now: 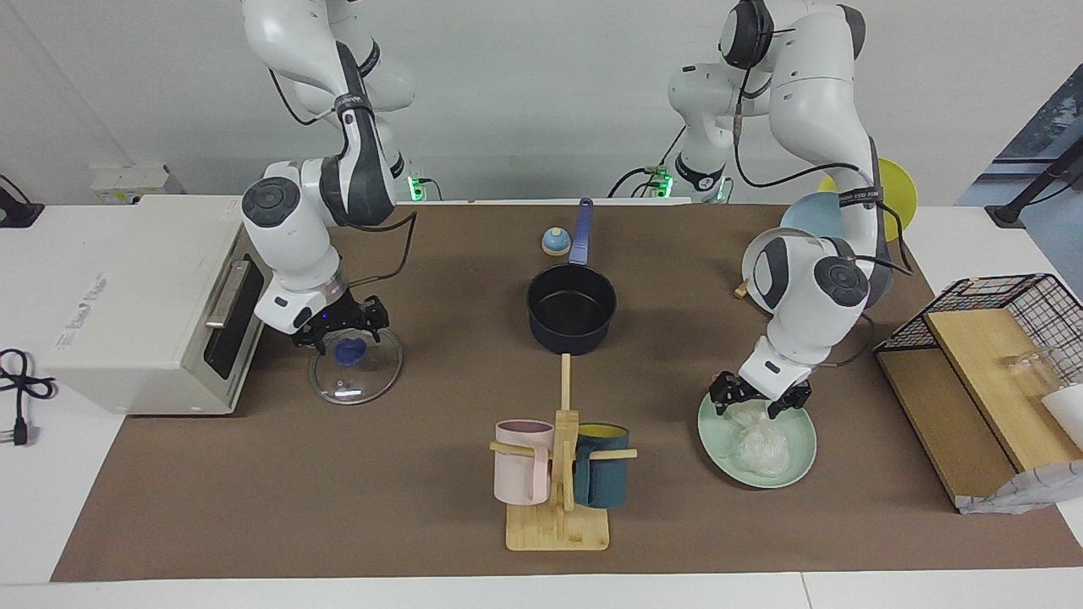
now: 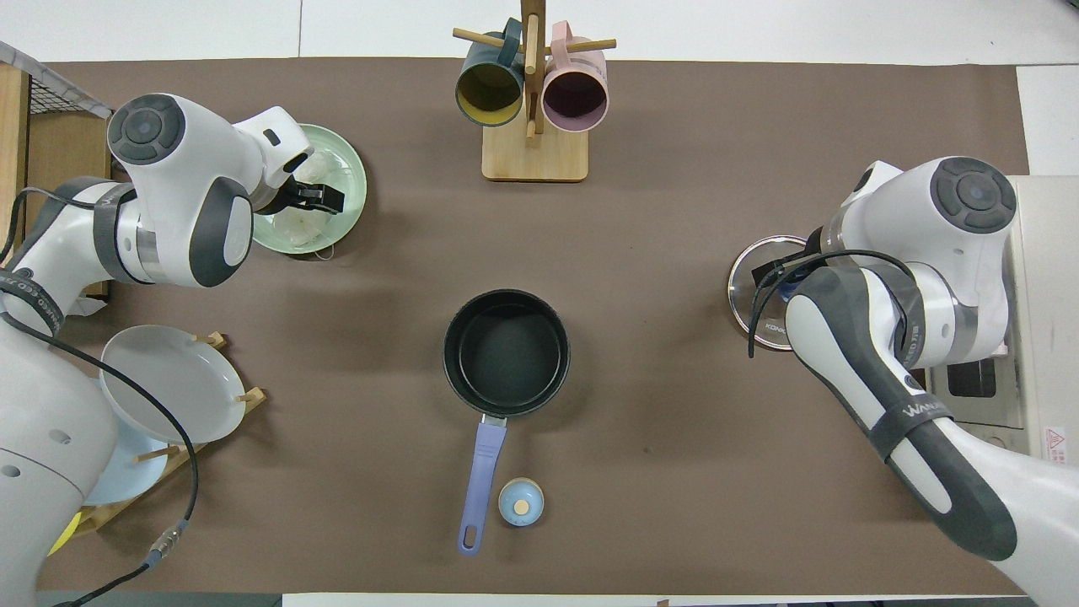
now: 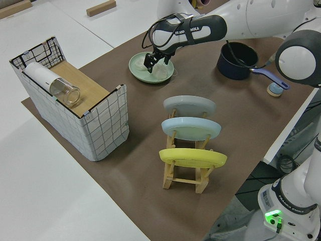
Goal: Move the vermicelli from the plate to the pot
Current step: 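Grasp the vermicelli with the left gripper while the right gripper grasps the lid, then carry the vermicelli over the pot while the right gripper lifts the lid, then drop the vermicelli into the pot while the right gripper brings the lid, then lower the glass lid onto the pot with the right gripper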
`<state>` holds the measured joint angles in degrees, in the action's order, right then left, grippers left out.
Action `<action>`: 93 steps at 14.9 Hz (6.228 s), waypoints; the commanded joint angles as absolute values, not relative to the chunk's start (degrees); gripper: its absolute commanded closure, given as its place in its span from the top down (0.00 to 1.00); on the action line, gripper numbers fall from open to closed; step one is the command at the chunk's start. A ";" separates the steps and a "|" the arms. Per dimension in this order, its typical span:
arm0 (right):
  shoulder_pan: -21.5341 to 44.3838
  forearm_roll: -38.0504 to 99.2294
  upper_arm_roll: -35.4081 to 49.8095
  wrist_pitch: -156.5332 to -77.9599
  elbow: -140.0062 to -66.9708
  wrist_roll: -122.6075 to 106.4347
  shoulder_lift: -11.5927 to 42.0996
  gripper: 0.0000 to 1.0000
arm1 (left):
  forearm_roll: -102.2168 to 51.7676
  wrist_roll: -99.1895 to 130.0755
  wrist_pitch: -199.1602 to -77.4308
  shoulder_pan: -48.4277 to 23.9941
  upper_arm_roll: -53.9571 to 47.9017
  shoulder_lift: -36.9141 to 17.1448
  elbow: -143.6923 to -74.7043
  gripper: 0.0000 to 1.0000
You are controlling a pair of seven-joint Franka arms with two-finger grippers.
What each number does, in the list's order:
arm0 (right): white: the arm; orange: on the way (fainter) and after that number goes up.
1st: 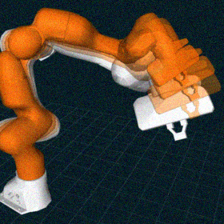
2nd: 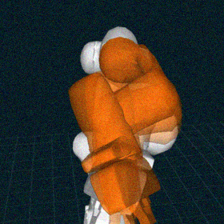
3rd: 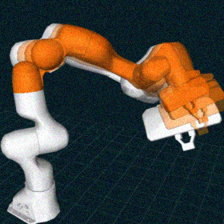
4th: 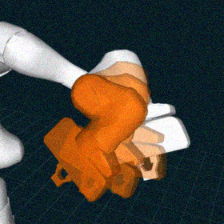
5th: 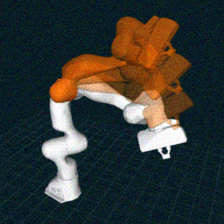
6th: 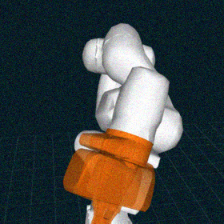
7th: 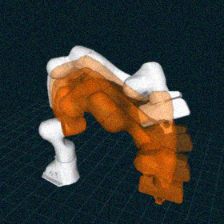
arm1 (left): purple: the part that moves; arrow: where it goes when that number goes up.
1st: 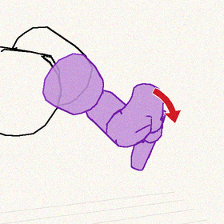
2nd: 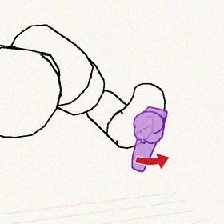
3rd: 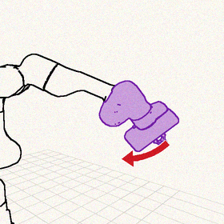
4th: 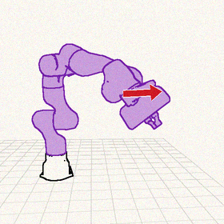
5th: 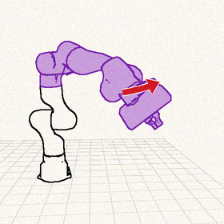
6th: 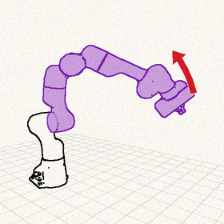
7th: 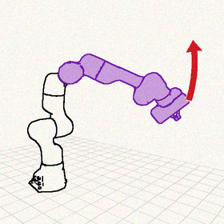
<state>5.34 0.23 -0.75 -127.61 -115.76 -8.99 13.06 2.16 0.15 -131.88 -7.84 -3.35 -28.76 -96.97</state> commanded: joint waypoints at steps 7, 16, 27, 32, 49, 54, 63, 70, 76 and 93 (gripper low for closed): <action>4.30 1.32 -0.53 -127.79 -116.45 -8.18 13.27 0.96 | 3.87 1.23 -131.41 -8.17 -3.25 -27.43 -96.95 0.00; 4.40 1.23 -0.53 -127.88 -117.25 -8.00 13.10 0.76 | -7.37 13.33 -98.91 -10.54 -5.36 -12.07 -87.54 0.00; 6.15 1.23 -0.26 -114.11 -105.23 -7.38 12.83 0.44 | -13.36 36.38 -117.76 -37.43 -6.15 -3.68 -113.81 0.00; 10.01 1.32 0.09 -102.84 -95.28 -4.93 11.52 0.35 | -13.36 32.89 -124.71 -37.09 -6.07 -4.30 -118.57 0.00; 17.73 7.65 2.37 -96.42 -85.17 7.80 13.80 0.23 | -12.39 25.41 -115.27 -27.88 -5.36 -3.88 -110.76 1.00; 28.45 6.68 2.37 -102.90 -85.78 21.42 14.23 0.22 | -12.04 13.65 -101.80 -14.97 -5.45 1.93 -103.99 1.00; 39.55 -4.05 2.55 -111.00 -85.95 33.13 21.88 0.23 | -4.92 0.63 -95.89 -1.68 -5.45 2.11 -99.23 1.00; 37.79 1.40 2.64 -109.43 -89.12 33.13 20.83 0.23 | -0.71 3.33 -93.35 -1.67 -5.71 2.02 -98.53 1.00; 38.58 1.93 2.64 -108.72 -90.44 33.40 20.83 0.24 | 1.76 3.52 -84.30 -3.77 -5.19 1.58 -92.20 1.00; 38.93 1.93 3.25 -111.27 -90.53 37.44 22.41 0.24 | -3.78 7.21 -85.87 -6.77 -2.11 1.93 -92.55 1.00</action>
